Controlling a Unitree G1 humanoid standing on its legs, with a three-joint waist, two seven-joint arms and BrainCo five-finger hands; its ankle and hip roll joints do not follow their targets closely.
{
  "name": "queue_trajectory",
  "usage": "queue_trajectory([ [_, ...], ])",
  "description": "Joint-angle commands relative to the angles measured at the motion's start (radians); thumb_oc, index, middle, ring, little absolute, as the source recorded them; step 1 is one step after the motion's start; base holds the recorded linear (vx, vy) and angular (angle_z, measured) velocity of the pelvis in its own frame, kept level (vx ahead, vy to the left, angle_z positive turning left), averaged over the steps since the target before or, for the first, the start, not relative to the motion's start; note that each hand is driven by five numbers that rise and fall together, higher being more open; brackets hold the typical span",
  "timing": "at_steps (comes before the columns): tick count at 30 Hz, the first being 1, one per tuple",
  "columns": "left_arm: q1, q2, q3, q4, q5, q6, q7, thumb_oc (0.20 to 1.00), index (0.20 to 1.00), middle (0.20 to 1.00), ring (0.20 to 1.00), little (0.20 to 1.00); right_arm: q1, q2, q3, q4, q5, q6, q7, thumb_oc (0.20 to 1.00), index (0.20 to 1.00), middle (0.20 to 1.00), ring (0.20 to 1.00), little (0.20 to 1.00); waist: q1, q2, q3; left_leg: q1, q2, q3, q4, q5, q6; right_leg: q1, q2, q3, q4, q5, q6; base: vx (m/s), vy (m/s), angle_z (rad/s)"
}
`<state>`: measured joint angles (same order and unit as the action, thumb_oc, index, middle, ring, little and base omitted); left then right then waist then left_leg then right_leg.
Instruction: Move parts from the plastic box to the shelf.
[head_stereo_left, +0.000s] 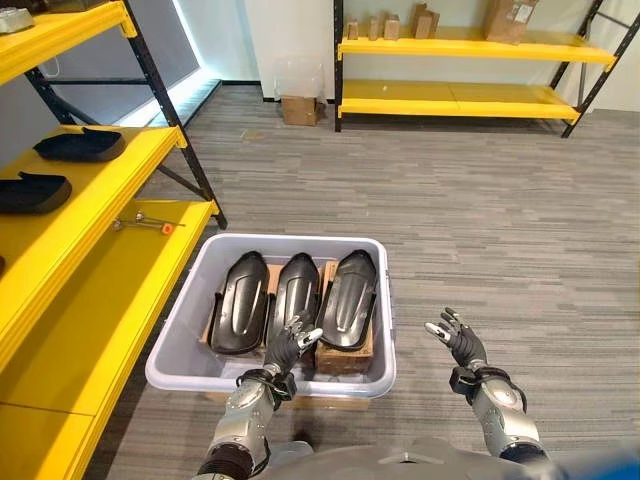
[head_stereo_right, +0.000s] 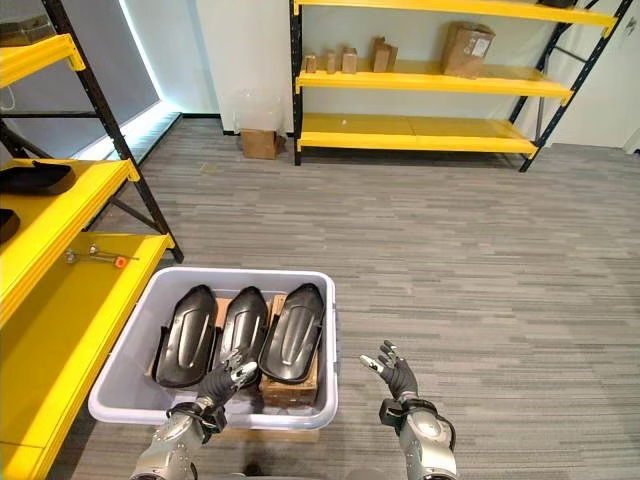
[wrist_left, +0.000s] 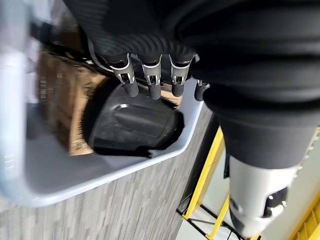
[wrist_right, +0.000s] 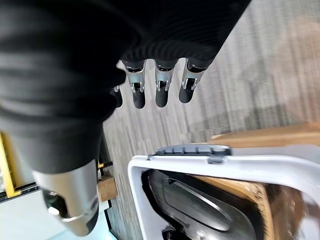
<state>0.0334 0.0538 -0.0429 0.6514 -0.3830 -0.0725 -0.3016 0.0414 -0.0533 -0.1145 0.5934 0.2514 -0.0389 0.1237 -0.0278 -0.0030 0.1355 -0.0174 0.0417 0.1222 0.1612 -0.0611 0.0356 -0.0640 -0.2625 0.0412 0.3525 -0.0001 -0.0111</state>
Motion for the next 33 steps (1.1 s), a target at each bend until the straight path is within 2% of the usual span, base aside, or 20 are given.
queue_trajectory([
  [1,-0.01,0.002,0.008,-0.106,-0.021,-0.037,0.003,1.0,1.0,1.0,1.0,1.0,-0.055,-0.009,0.011,-0.034,0.028,-0.04,0.015,1.0,1.0,1.0,1.0,1.0,-0.022,0.044,0.011,0.176,0.092,-0.039,-0.193,0.136,-0.081,0.015,0.028,-0.008,-0.114,0.082,0.006,0.06,0.306,0.01],
  [3,-0.004,0.003,0.01,-0.113,-0.02,-0.037,0.008,1.0,1.0,1.0,1.0,1.0,-0.064,-0.007,0.023,-0.031,0.027,-0.037,0.02,1.0,1.0,1.0,1.0,1.0,-0.014,0.049,0.011,0.185,0.086,-0.019,-0.224,0.144,-0.085,0.011,0.044,-0.053,-0.078,0.082,0.009,0.03,0.212,-0.24],
  [4,0.01,-0.002,0.015,-0.113,-0.021,-0.037,0.007,1.0,1.0,1.0,1.0,1.0,-0.071,-0.006,0.039,-0.025,0.027,-0.035,0.029,1.0,1.0,1.0,1.0,1.0,-0.008,0.043,0.009,0.195,0.069,-0.021,-0.247,0.139,-0.082,0.006,0.128,-0.075,-0.044,0.075,0.028,0.03,0.13,-0.35],
  [5,0.011,-0.002,0.015,-0.113,-0.021,-0.037,0.007,1.0,1.0,1.0,1.0,1.0,-0.07,-0.006,0.04,-0.024,0.027,-0.035,0.029,1.0,1.0,1.0,1.0,1.0,-0.004,0.044,0.008,0.197,0.071,-0.016,-0.247,0.136,-0.083,0.004,0.131,-0.071,-0.04,0.073,0.027,0.05,0.238,-0.29],
  [6,0.014,-0.008,0.012,-0.116,-0.028,-0.036,0.006,1.0,1.0,1.0,1.0,1.0,-0.075,0.003,0.048,-0.021,0.036,-0.034,0.037,1.0,1.0,1.0,1.0,1.0,-0.008,0.037,0.011,0.192,0.052,-0.023,-0.248,0.127,-0.073,-0.013,0.245,-0.074,-0.026,0.069,0.048,0.03,0.131,-0.39],
  [9,0.014,-0.032,0.02,-0.118,-0.027,-0.036,0.01,1.0,1.0,1.0,1.0,1.0,-0.083,0.012,0.06,-0.002,0.04,-0.029,0.047,1.0,1.0,1.0,1.0,1.0,-0.013,0.014,0.006,0.19,0.004,-0.026,-0.248,0.108,-0.058,-0.037,0.351,-0.104,-0.148,0.066,0.049,0.08,0.102,-0.29],
  [10,0.017,-0.032,0.025,-0.128,-0.027,-0.034,0.013,1.0,1.0,1.0,1.0,1.0,-0.086,0.018,0.067,0.005,0.039,-0.027,0.05,1.0,1.0,1.0,1.0,1.0,-0.007,0.001,-0.002,0.186,-0.005,-0.018,-0.248,0.117,-0.059,-0.02,0.335,-0.12,-0.2,0.069,0.037,0.1,-0.041,0.1],
  [11,0.025,-0.033,0.021,-0.132,-0.03,-0.03,0.012,1.0,1.0,1.0,1.0,1.0,-0.077,0.025,0.066,0.01,0.035,-0.028,0.056,1.0,1.0,1.0,1.0,1.0,-0.001,-0.028,-0.017,0.181,-0.015,-0.011,-0.189,0.134,-0.062,0.032,0.332,-0.073,-0.248,0.091,0.027,0.03,-0.106,-0.15],
  [12,0.024,-0.039,0.012,-0.142,-0.031,-0.03,0.013,1.0,1.0,1.0,1.0,1.0,-0.075,0.015,0.064,0.002,0.039,-0.03,0.052,1.0,1.0,1.0,1.0,1.0,0.003,-0.044,-0.013,0.152,-0.023,0.009,-0.106,0.133,-0.075,0.048,0.312,-0.081,-0.254,0.107,0.036,0.04,-0.082,-0.25],
  [13,0.024,-0.038,0.011,-0.142,-0.032,-0.03,0.013,1.0,1.0,1.0,1.0,1.0,-0.075,0.016,0.064,0.001,0.039,-0.029,0.052,1.0,1.0,1.0,1.0,1.0,0.0,-0.043,-0.013,0.145,-0.021,0.005,-0.088,0.12,-0.075,0.051,0.312,-0.084,-0.256,0.103,0.036,0.0,-0.082,-0.14],
  [14,0.023,-0.05,0.004,-0.147,-0.034,-0.029,0.013,1.0,1.0,1.0,1.0,1.0,-0.073,0.009,0.054,0.0,0.04,-0.026,0.051,1.0,1.0,1.0,1.0,1.0,0.007,-0.071,0.001,0.111,-0.032,0.029,0.04,0.127,-0.1,0.078,0.269,-0.109,-0.265,0.127,0.038,0.03,-0.093,0.08],
  [15,0.02,-0.052,0.0,-0.148,-0.033,-0.03,0.011,1.0,1.0,1.0,1.0,1.0,-0.075,-0.004,0.06,0.002,0.034,-0.024,0.05,1.0,1.0,1.0,1.0,1.0,0.011,-0.088,0.026,0.08,-0.019,0.021,0.178,0.088,-0.117,0.111,0.241,-0.119,-0.266,0.131,0.038,0.06,-0.083,0.46],
  [16,0.017,-0.059,0.006,-0.141,-0.032,-0.03,0.008,1.0,1.0,1.0,1.0,1.0,-0.075,-0.01,0.059,0.013,0.032,-0.026,0.044,1.0,1.0,1.0,1.0,1.0,0.031,-0.09,0.054,0.053,0.007,-0.022,0.238,0.073,-0.108,0.158,0.23,-0.089,-0.267,0.116,0.028,0.1,0.026,0.49],
  [19,0.037,-0.056,0.034,-0.155,-0.029,-0.023,0.003,1.0,1.0,1.0,1.0,1.0,-0.075,-0.015,0.051,0.003,0.03,-0.029,0.042,1.0,1.0,1.0,1.0,1.0,0.047,-0.082,0.038,0.048,0.186,-0.078,0.066,0.072,-0.041,0.174,0.21,-0.051,-0.268,0.102,0.041,0.1,0.129,-0.11],
  [21,0.045,-0.057,0.052,-0.162,-0.019,-0.021,0.0,1.0,1.0,1.0,1.0,1.0,-0.07,-0.01,0.038,0.01,0.033,-0.03,0.039,1.0,1.0,1.0,1.0,1.0,0.056,-0.07,0.007,0.049,0.251,-0.129,-0.063,0.105,-0.033,0.176,0.205,-0.018,-0.262,0.103,0.048,0.16,0.214,-0.51],
  [23,0.046,-0.058,0.063,-0.162,-0.018,-0.019,0.002,1.0,1.0,1.0,1.0,1.0,-0.07,-0.008,0.025,0.019,0.041,-0.038,0.04,1.0,1.0,1.0,1.0,1.0,0.051,-0.056,-0.015,0.048,0.285,-0.107,-0.12,0.149,-0.057,0.157,0.194,-0.009,-0.25,0.115,0.047,0.06,0.294,-0.38],
  [24,0.058,-0.063,0.063,-0.16,-0.017,-0.018,0.0,1.0,1.0,1.0,1.0,1.0,-0.07,-0.009,0.018,0.008,0.042,-0.037,0.041,1.0,1.0,1.0,1.0,1.0,0.046,-0.043,-0.029,0.068,0.262,-0.11,-0.119,0.148,-0.068,0.15,0.186,-0.007,-0.241,0.116,0.044,0.06,0.341,-0.18],
  [26,0.057,-0.062,0.058,-0.15,-0.014,-0.021,-0.001,1.0,1.0,1.0,1.0,1.0,-0.064,-0.01,0.018,0.0,0.042,-0.043,0.038,1.0,1.0,1.0,1.0,1.0,0.041,-0.044,-0.032,0.082,0.27,-0.076,-0.142,0.148,-0.078,0.145,0.171,-0.006,-0.234,0.115,0.039,0.05,0.272,-0.31],
  [30,0.036,-0.036,0.011,-0.134,-0.015,-0.031,-0.011,1.0,1.0,1.0,1.0,1.0,-0.07,-0.003,0.007,-0.058,0.05,-0.04,0.021,1.0,1.0,1.0,1.0,1.0,0.016,-0.024,-0.028,0.127,0.201,-0.02,-0.155,0.145,-0.09,0.157,0.064,-0.058,-0.273,0.099,0.021,0.08,0.4,0.35],
  [33,0.023,-0.026,0.014,-0.126,-0.023,-0.037,-0.01,1.0,1.0,1.0,1.0,1.0,-0.081,0.02,0.012,-0.078,0.054,-0.044,0.019,1.0,1.0,1.0,1.0,1.0,0.022,-0.017,-0.028,0.15,0.175,0.003,-0.175,0.14,-0.09,0.149,0.024,-0.068,-0.295,0.095,0.018,0.03,0.235,0.06],
])
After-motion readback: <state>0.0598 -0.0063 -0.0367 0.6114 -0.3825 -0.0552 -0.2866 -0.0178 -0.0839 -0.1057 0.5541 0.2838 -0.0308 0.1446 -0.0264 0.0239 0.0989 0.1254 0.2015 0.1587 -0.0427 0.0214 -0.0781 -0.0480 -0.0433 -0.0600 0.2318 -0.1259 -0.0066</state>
